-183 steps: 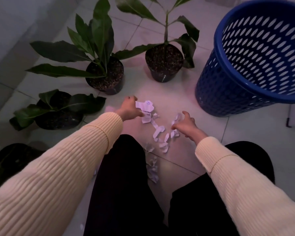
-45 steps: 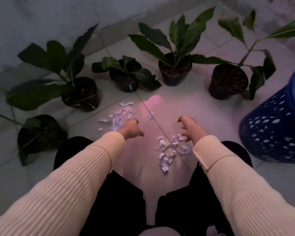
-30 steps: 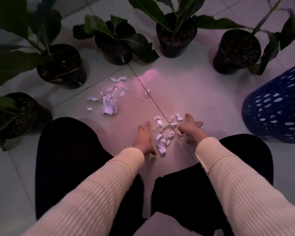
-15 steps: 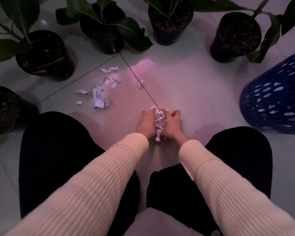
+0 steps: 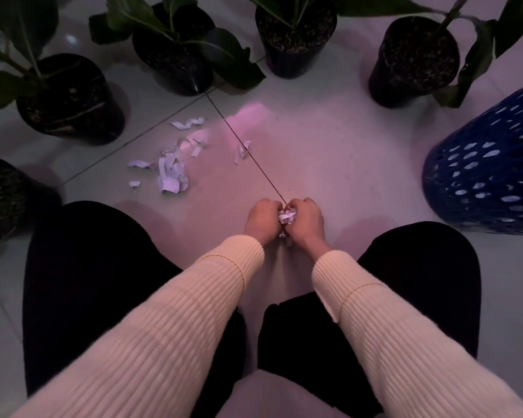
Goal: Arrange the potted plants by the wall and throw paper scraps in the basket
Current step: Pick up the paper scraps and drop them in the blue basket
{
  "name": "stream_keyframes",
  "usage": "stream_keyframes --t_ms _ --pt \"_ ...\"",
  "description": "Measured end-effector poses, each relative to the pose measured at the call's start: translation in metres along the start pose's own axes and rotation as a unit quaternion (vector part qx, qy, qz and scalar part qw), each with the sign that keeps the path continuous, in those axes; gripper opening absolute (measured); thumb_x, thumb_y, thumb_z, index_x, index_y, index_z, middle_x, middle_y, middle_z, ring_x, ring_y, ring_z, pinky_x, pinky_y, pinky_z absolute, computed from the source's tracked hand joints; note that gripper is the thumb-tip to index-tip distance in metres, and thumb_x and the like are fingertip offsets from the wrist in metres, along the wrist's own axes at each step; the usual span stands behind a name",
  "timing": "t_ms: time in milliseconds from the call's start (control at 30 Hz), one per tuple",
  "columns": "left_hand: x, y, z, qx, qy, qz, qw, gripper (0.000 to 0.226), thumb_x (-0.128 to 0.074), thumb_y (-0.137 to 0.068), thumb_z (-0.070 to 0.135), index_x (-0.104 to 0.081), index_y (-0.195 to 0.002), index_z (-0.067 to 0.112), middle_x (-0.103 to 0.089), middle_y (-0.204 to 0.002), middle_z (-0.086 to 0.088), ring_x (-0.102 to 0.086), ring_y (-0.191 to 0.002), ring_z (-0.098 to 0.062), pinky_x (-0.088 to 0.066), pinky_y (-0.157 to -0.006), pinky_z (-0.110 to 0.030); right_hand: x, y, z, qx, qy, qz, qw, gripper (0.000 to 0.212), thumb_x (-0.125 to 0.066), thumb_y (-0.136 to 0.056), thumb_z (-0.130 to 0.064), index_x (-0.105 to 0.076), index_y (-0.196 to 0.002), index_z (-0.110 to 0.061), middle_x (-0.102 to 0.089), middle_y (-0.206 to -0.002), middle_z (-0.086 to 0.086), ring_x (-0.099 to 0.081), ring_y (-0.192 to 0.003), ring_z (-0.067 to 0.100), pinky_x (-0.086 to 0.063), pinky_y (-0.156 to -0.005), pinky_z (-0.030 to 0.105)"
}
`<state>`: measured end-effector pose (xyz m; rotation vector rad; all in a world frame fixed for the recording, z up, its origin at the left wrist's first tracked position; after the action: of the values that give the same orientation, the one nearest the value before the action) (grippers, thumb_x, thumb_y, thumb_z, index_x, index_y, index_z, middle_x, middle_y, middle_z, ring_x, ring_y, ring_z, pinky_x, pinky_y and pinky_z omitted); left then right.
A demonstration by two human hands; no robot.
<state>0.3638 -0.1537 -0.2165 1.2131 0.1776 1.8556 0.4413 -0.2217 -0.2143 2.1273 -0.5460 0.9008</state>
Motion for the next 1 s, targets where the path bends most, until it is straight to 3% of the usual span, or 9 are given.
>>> stream_keyframes --t_ms 133,300,467,567,700,833,1000 --pt "0.003 -0.006 0.002 0.008 -0.002 -0.019 1.0 0.015 -0.055 -0.078 0.004 -0.069 -0.085 0.003 -0.069 -0.095 -0.021 -0.063 -0.092 -0.035 -0.039 -0.07 -0.027 0.006 -0.001 0.005 -0.041 -0.067 0.008 0.997 0.014 -0.066 -0.077 -0.019 -0.073 -0.082 -0.008 -0.068 -0.083 0.014 -0.066 -0.078 0.03 -0.043 -0.064 0.024" --pt "0.02 -0.014 0.016 -0.02 0.008 0.0 1.0 0.018 -0.059 -0.079 0.007 -0.071 -0.091 0.003 -0.071 -0.095 -0.023 -0.064 -0.094 -0.035 -0.047 -0.078 -0.032 0.026 -0.011 0.002 -0.042 -0.12 0.003 0.992 0.014 -0.074 -0.077 -0.029 -0.073 -0.075 -0.015 -0.065 -0.068 0.006 -0.06 -0.07 0.017 -0.045 -0.067 0.024" --pt "0.042 -0.019 0.035 -0.025 0.072 0.024 0.997 0.012 -0.063 -0.079 0.007 -0.068 -0.081 -0.004 -0.07 -0.083 -0.03 -0.07 -0.08 -0.038 -0.057 -0.073 -0.043 0.056 -0.018 -0.009 -0.046 -0.146 0.032 0.988 0.018 -0.076 -0.073 -0.03 -0.068 -0.064 -0.015 -0.061 -0.061 0.005 -0.055 -0.066 0.009 -0.042 -0.062 0.022" --pt "0.063 -0.021 0.051 -0.039 0.075 0.045 0.995 0.01 -0.059 -0.077 0.003 -0.068 -0.076 -0.002 -0.071 -0.078 -0.026 -0.07 -0.076 -0.036 -0.058 -0.07 -0.044 0.08 -0.019 -0.02 -0.038 -0.161 0.049 0.985 0.016 -0.075 -0.073 -0.03 -0.075 -0.073 -0.014 -0.068 -0.068 0.005 -0.059 -0.07 0.01 -0.047 -0.067 0.023" --pt "0.099 -0.023 0.088 -0.083 0.088 0.083 0.989 0.011 -0.062 -0.079 0.006 -0.069 -0.078 -0.002 -0.071 -0.079 -0.023 -0.069 -0.077 -0.034 -0.058 -0.071 -0.043 0.127 -0.019 -0.038 -0.026 -0.188 0.118 0.975 0.026 -0.079 -0.071 -0.038 -0.077 -0.081 -0.014 -0.073 -0.077 0.003 -0.064 -0.074 0.013 -0.05 -0.068 0.025" --pt "0.142 -0.017 0.151 -0.161 0.088 0.131 0.974 0.011 -0.063 -0.077 0.008 -0.07 -0.077 0.0 -0.071 -0.076 -0.021 -0.067 -0.078 -0.033 -0.054 -0.071 -0.036 0.199 -0.009 -0.057 0.003 -0.183 0.22 0.958 0.03 -0.077 -0.073 -0.037 -0.077 -0.09 -0.012 -0.067 -0.075 -0.001 -0.061 -0.073 0.01 -0.037 -0.06 0.017" --pt "0.181 -0.002 0.241 -0.266 0.096 0.179 0.942 0.012 -0.063 -0.074 0.006 -0.072 -0.082 0.004 -0.072 -0.084 -0.018 -0.064 -0.084 -0.029 -0.036 -0.064 -0.026 0.289 0.021 -0.068 0.02 -0.175 0.344 0.922 0.026 -0.076 -0.078 -0.029 -0.075 -0.098 -0.013 -0.069 -0.086 -0.001 -0.06 -0.077 0.01 -0.046 -0.067 0.022"
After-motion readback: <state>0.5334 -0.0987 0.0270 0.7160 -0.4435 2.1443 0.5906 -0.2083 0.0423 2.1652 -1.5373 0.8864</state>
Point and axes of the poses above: each hand's wrist, its own y-axis away from the middle knuckle, its own x-axis out of the back of the hand, z = x × y, the point moved 4 cm from there along -y, towards the middle knuckle
